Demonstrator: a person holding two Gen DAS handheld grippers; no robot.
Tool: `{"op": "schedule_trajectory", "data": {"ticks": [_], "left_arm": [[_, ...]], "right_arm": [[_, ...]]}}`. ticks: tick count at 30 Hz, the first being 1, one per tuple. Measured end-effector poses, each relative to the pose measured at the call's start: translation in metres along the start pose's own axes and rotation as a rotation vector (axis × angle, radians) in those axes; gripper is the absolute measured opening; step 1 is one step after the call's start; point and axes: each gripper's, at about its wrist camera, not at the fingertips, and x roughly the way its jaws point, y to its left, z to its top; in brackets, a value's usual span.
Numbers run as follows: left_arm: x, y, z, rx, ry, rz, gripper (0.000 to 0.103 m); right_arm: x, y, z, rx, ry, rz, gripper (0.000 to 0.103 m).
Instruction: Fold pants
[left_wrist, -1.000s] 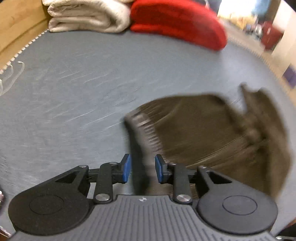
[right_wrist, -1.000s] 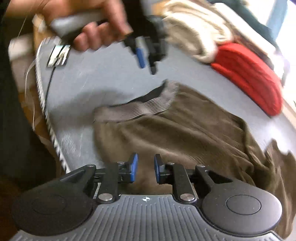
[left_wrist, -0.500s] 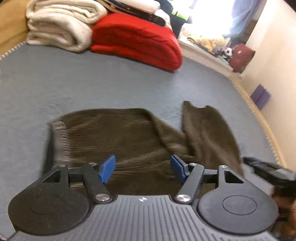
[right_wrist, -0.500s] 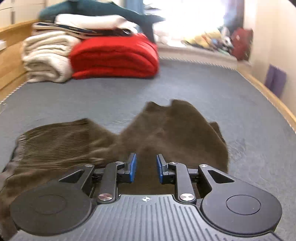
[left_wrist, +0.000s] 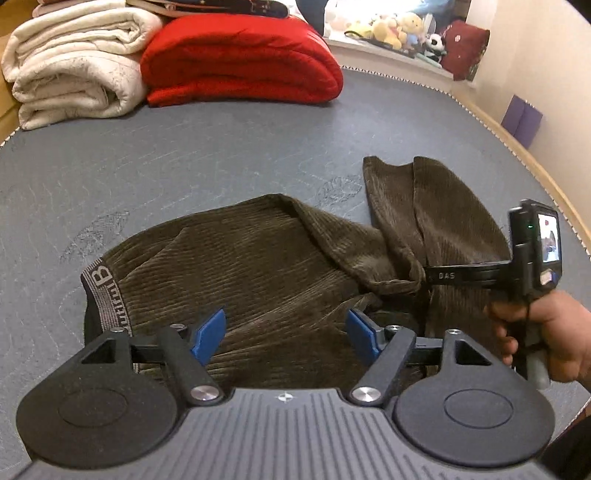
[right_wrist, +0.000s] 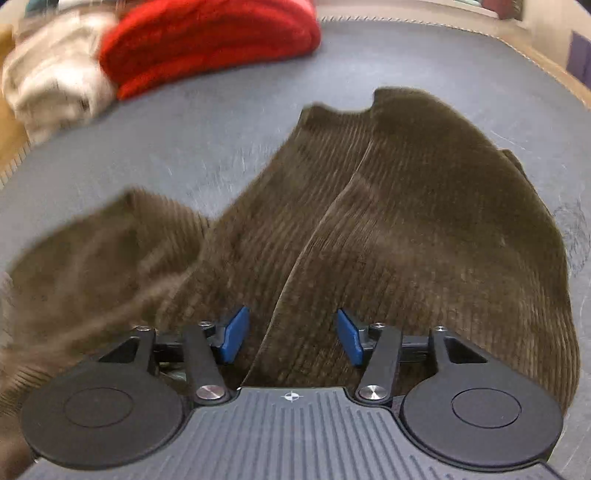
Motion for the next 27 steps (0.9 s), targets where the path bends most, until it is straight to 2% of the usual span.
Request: {"op": "schedule_trajectory", "data": {"ticks": [2, 3, 4, 5, 7, 10, 13, 17, 20, 24, 27], "left_arm": [[0.002, 0.004, 0.002, -0.001, -0.003, 0.009, 0.08], [0.001, 0.006, 0.003, -0.006, -0.005, 0.014, 0.08], [0.0, 0.008, 0.004, -0.012, -0.006, 0.019, 0.08], [0.001, 0.01, 0.005, -0.018, -0.007, 0.022, 0.08], [-0.001, 0.014, 0.006, -0.023, -0.008, 0.031, 0.08], [-0.004, 0.016, 0.006, -0.022, -0.006, 0.044, 0.08], [-0.01, 0.015, 0.001, -0.02, -0.005, 0.046, 0.08], [-0.021, 0.008, -0.008, 0.009, -0.01, 0.029, 0.08], [-0.024, 0.002, -0.014, 0.049, -0.012, 0.028, 0.082], [-0.021, -0.002, -0.018, 0.058, 0.002, 0.041, 0.083], [-0.019, -0.006, -0.017, 0.053, 0.008, 0.038, 0.083]], "right_arm": [[0.004, 0.007, 0.0, -0.05, -0.005, -0.035, 0.054], [0.003, 0.009, -0.001, -0.074, -0.013, -0.054, 0.041], [0.001, 0.009, -0.001, -0.087, -0.013, -0.083, 0.02], [-0.003, 0.007, -0.002, -0.095, -0.005, -0.096, 0.015], [-0.019, -0.008, -0.004, -0.08, -0.003, -0.071, 0.011], [-0.052, -0.036, -0.011, -0.098, -0.023, -0.065, 0.008], [-0.087, -0.074, -0.033, -0.097, -0.011, -0.048, 0.007], [-0.124, -0.127, -0.081, -0.096, 0.064, -0.017, 0.007], [-0.144, -0.159, -0.126, -0.122, 0.155, 0.039, 0.007], [-0.16, -0.176, -0.164, -0.145, 0.255, 0.105, 0.008], [-0.174, -0.181, -0.161, -0.117, 0.201, 0.115, 0.012]]}}
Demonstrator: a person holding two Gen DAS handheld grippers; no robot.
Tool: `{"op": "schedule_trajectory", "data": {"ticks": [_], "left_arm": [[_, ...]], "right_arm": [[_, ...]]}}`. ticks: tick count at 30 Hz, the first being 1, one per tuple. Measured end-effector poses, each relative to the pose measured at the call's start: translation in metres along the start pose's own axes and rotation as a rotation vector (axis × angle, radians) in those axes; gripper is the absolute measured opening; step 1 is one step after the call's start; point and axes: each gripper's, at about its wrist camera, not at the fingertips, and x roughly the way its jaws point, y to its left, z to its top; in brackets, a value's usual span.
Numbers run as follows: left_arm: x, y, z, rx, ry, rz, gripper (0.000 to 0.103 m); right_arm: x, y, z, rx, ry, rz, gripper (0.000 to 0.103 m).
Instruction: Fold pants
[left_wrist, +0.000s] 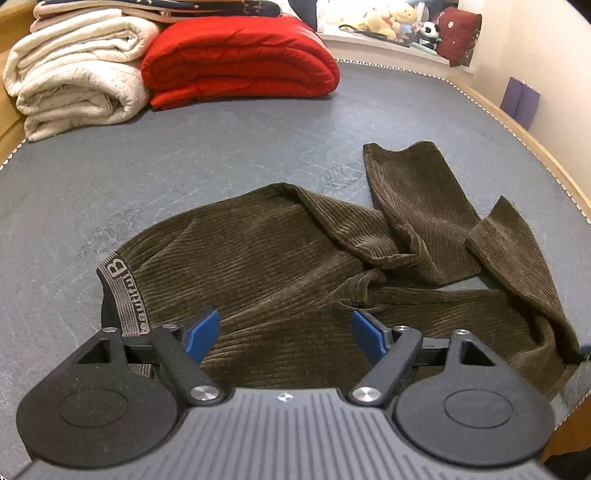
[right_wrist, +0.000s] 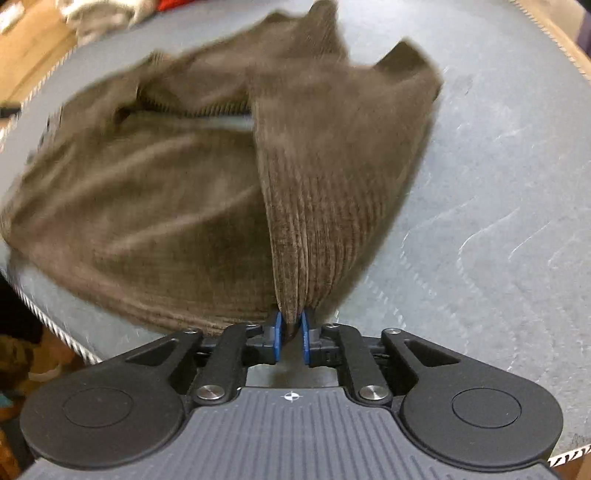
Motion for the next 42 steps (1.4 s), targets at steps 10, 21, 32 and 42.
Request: {"op": "schedule_trajectory", "data": {"ticks": [10, 21, 32, 42], "left_arm": [[0.013, -0.011, 0.006, 0.03, 0.01, 0.005, 0.084], [0.018, -0.001, 0.014, -0.003, 0.013, 0.01, 0.084], [0.012, 0.018, 0.021, -0.076, 0.007, 0.011, 0.084], [0.007, -0.013, 0.008, 0.016, 0.01, -0.01, 0.084]], "right_arm": [[-0.002, 0.019, 0.08, 0.062, -0.29, -0.126, 0.038], [0.112, 0.108, 0.162, -0.187, -0.165, -0.306, 0.055], [0.051, 0.046, 0.149, 0.054, -0.298, -0.312, 0.007], [-0.057, -0.184, -0.065, 1.006, -0.273, -0.534, 0.005]]}}
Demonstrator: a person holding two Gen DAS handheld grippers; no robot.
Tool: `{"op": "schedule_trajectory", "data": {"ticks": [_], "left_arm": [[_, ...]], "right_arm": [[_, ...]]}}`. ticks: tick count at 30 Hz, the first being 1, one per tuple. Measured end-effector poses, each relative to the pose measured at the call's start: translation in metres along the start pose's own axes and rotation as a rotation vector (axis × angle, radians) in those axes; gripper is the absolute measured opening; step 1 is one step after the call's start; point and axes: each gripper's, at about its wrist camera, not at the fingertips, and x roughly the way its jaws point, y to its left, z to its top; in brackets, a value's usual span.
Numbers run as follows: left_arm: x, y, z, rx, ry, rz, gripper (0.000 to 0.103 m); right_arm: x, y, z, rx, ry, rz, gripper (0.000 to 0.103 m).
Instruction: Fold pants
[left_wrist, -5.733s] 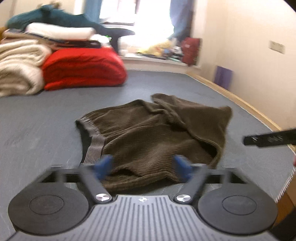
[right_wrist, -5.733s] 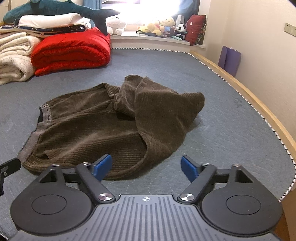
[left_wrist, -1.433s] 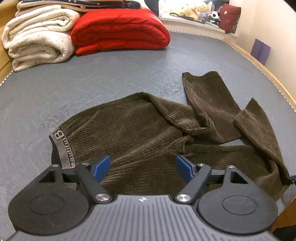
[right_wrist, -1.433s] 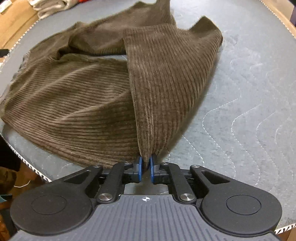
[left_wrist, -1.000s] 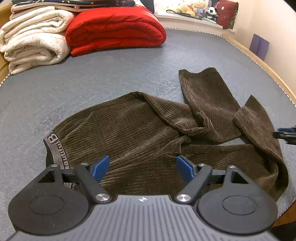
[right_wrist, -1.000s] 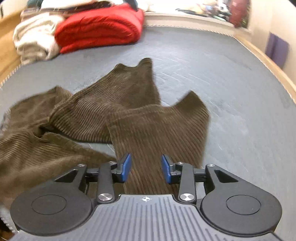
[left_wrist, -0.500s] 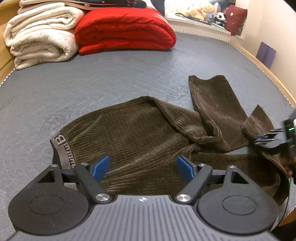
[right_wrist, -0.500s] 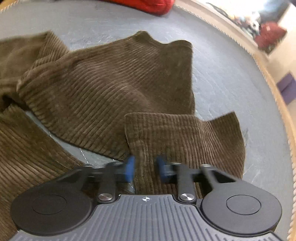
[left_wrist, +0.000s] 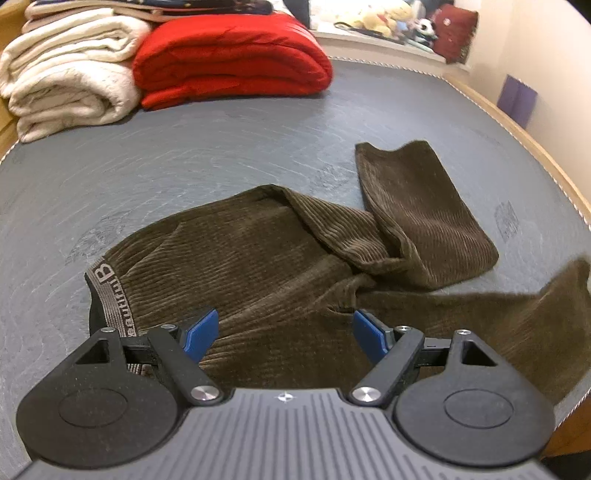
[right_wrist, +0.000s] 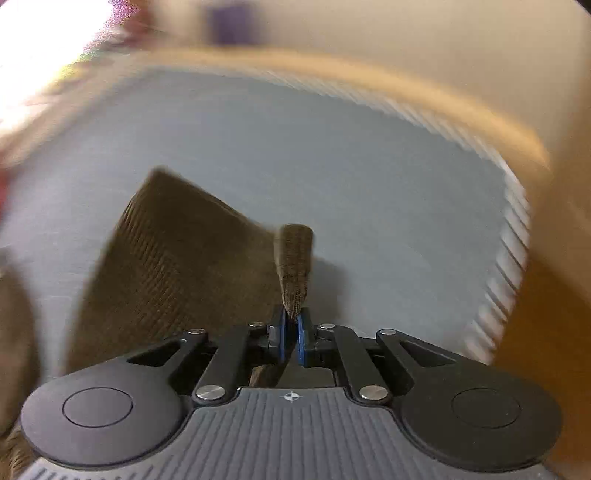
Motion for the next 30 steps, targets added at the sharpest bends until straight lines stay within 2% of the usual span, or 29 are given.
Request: {"op": "schedule_trajectory", "data": {"ticks": [1, 2, 3, 4, 7, 8, 10, 11, 12, 14, 15, 17, 18, 19, 21, 23, 25, 28, 30], "left_arm": [[0.001, -0.002, -0.001, 0.01, 0.002, 0.005, 0.084], [0.003, -0.003, -0.002, 0.016, 0.006, 0.012, 0.084], [0.006, -0.002, -0.003, 0.016, 0.011, 0.017, 0.084], [0.008, -0.002, -0.003, 0.013, 0.018, 0.022, 0.084], [0.014, 0.0, -0.003, 0.005, 0.034, 0.031, 0.084], [0.016, 0.001, -0.002, 0.006, 0.035, 0.033, 0.084], [0.017, 0.0, -0.002, 0.009, 0.035, 0.034, 0.084], [0.017, 0.0, -0.001, 0.01, 0.036, 0.033, 0.084], [0.018, 0.0, -0.001, 0.01, 0.036, 0.032, 0.084], [0.019, -0.002, 0.0, 0.011, 0.038, 0.03, 0.085], [0.02, -0.003, 0.0, 0.014, 0.038, 0.029, 0.085], [0.021, -0.006, 0.0, 0.022, 0.04, 0.031, 0.085], [0.023, -0.007, -0.001, 0.028, 0.042, 0.034, 0.085], [0.025, -0.008, -0.001, 0.032, 0.047, 0.038, 0.085], [0.03, -0.01, -0.002, 0.037, 0.059, 0.041, 0.085], [0.035, -0.013, -0.001, 0.041, 0.069, 0.043, 0.085], [0.038, -0.015, -0.001, 0.047, 0.072, 0.045, 0.085], [0.041, -0.019, 0.001, 0.061, 0.067, 0.05, 0.085], [0.045, -0.02, 0.003, 0.069, 0.069, 0.056, 0.085]], "right_arm": [[0.01, -0.026, -0.003, 0.078, 0.071, -0.027, 0.005], [0.015, -0.044, -0.006, 0.155, 0.104, -0.019, 0.005], [0.018, -0.059, -0.008, 0.237, 0.119, 0.001, 0.005], [0.018, -0.065, -0.009, 0.267, 0.114, 0.023, 0.005], [0.013, -0.048, -0.002, 0.153, 0.066, 0.027, 0.005], [0.015, -0.043, -0.001, 0.126, 0.069, 0.005, 0.005], [0.018, -0.042, -0.003, 0.159, 0.105, -0.08, 0.008], [0.017, -0.041, 0.0, 0.196, 0.092, -0.126, 0.008], [0.009, -0.04, 0.002, 0.21, 0.043, -0.188, 0.008], [-0.01, -0.026, 0.009, 0.184, -0.119, -0.287, 0.013], [-0.017, -0.019, 0.011, 0.17, -0.196, -0.278, 0.017], [-0.022, -0.002, 0.01, 0.118, -0.318, -0.127, 0.029], [-0.014, 0.009, 0.008, 0.078, -0.32, -0.015, 0.034], [-0.006, 0.018, 0.007, 0.059, -0.289, 0.066, 0.034], [0.015, 0.039, 0.009, 0.048, -0.232, 0.182, 0.034], [0.03, 0.055, 0.012, 0.029, -0.234, 0.232, 0.037], [0.051, 0.072, 0.014, -0.003, -0.205, 0.251, 0.049], [0.082, 0.088, 0.02, -0.045, -0.16, 0.239, 0.05], [0.095, 0.103, 0.019, -0.064, -0.124, 0.181, 0.052]]}}
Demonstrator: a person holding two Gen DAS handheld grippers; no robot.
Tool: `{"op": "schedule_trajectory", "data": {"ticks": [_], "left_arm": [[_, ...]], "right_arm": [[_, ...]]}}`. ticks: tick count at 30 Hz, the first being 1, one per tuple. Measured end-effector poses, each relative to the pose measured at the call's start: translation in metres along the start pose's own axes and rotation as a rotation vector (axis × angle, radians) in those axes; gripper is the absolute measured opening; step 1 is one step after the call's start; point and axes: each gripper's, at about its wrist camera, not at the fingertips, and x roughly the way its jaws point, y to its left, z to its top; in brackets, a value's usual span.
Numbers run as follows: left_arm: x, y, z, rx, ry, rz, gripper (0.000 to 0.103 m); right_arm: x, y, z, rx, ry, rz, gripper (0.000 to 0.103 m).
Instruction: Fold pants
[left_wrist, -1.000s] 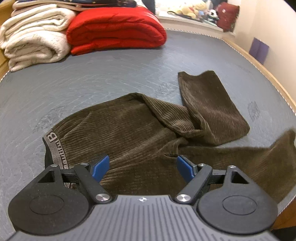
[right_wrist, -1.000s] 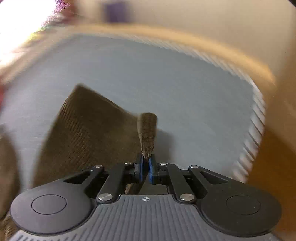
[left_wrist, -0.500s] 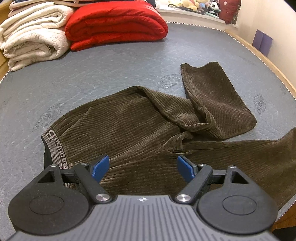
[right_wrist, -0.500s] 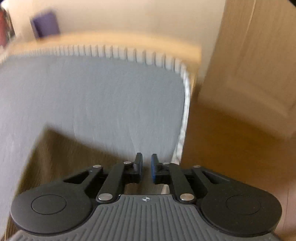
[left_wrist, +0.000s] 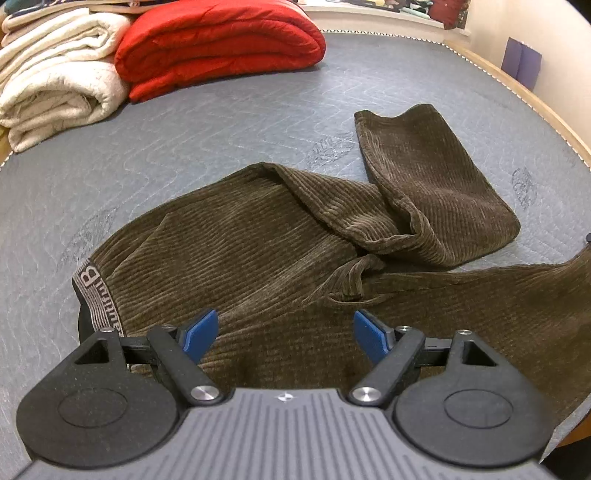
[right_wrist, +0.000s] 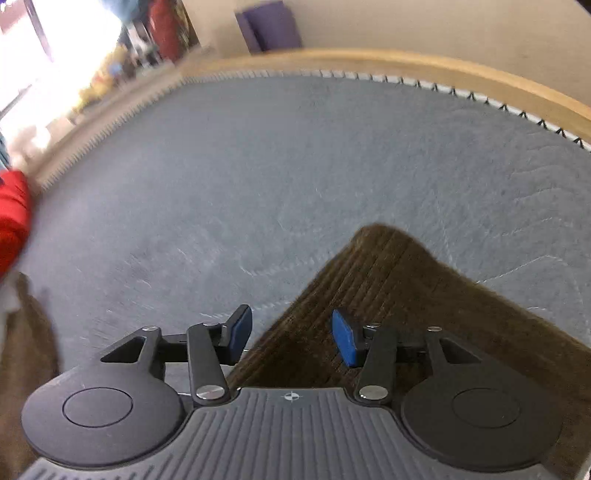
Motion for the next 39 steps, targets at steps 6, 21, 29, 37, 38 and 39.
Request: {"op": "schedule_trajectory", "data": {"ticks": [6, 21, 29, 37, 38, 39], "left_arm": [[0.01, -0.002, 0.006, 0.005, 0.015, 0.007, 0.085], [0.002, 0.001, 0.006, 0.016, -0.008, -0.003, 0.085], [-0.018, 0.007, -0.001, 0.011, -0.039, -0.021, 0.085], [-0.026, 0.049, -0.014, -0.093, -0.019, -0.012, 0.085], [-0.023, 0.058, -0.016, -0.122, -0.005, -0.007, 0.085], [-0.021, 0.066, -0.019, -0.145, 0.011, 0.001, 0.085]], "right_arm": [[0.031, 0.043, 0.009, -0.153, -0.043, -0.238, 0.006], [0.004, -0.019, 0.053, -0.005, -0.18, -0.133, 0.035], [-0.012, -0.105, 0.027, 0.017, 0.117, -0.129, 0.027], [-0.054, -0.142, 0.015, 0.137, 0.107, -0.327, 0.052], [-0.054, -0.147, 0.011, 0.16, 0.14, -0.314, 0.052], [-0.052, -0.15, 0.009, 0.178, 0.168, -0.298, 0.052]]}}
